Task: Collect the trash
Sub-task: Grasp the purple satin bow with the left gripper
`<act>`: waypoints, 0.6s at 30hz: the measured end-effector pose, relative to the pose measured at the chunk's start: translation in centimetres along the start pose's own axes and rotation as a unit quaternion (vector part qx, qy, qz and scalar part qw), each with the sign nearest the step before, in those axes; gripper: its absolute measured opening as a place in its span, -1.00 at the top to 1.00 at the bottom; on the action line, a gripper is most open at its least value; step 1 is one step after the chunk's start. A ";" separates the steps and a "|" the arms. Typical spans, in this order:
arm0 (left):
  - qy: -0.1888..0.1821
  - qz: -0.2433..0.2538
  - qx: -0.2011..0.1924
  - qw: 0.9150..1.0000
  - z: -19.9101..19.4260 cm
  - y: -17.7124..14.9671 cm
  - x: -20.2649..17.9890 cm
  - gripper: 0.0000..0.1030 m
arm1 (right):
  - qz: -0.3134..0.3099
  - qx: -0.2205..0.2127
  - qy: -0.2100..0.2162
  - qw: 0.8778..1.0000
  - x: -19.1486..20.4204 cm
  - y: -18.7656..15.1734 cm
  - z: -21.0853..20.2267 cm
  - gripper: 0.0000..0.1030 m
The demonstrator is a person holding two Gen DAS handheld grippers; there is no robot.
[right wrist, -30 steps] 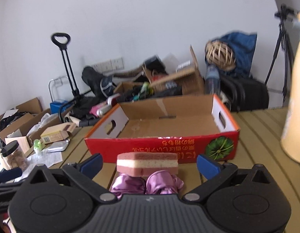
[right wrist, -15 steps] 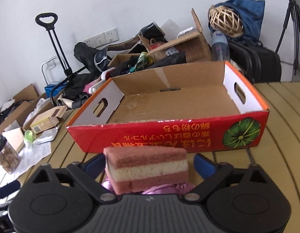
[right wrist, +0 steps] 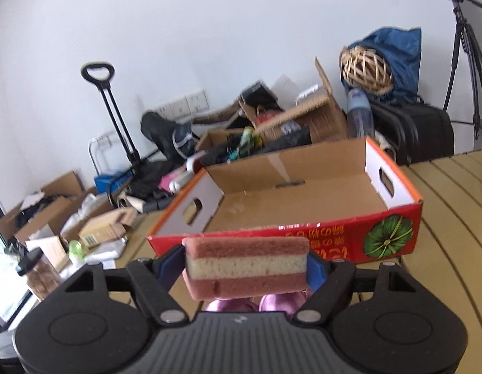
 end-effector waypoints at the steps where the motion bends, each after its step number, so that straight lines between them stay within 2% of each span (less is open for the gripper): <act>1: -0.003 0.002 0.000 1.000 0.0 -0.1 -0.3 -1.00 | 0.002 -0.008 0.000 1.000 -0.2 -0.1 -0.7 -0.50; 7: -0.014 0.013 0.000 1.000 -0.1 -0.5 -2.3 -1.00 | 0.029 -0.044 -0.003 0.999 -2.5 -0.9 -4.2 -0.49; 12: -0.021 0.034 0.001 0.999 0.2 -1.2 -4.7 -1.00 | 0.069 -0.082 -0.013 0.994 -5.5 -3.0 -7.2 -0.49; 18: -0.029 0.051 0.002 0.998 0.5 -2.2 -7.1 -1.00 | 0.093 -0.125 -0.056 0.986 -8.7 -6.7 -9.7 -0.49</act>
Point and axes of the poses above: each gripper's, at about its wrist camera, not at the fingertips, and z roughly the way its jaws point, x to its left, y to its top, the point moved 2 cm from there along z, roughly the way its jaws point, and after that the axes turned 14 degrees about x, right-handed, at the moved point
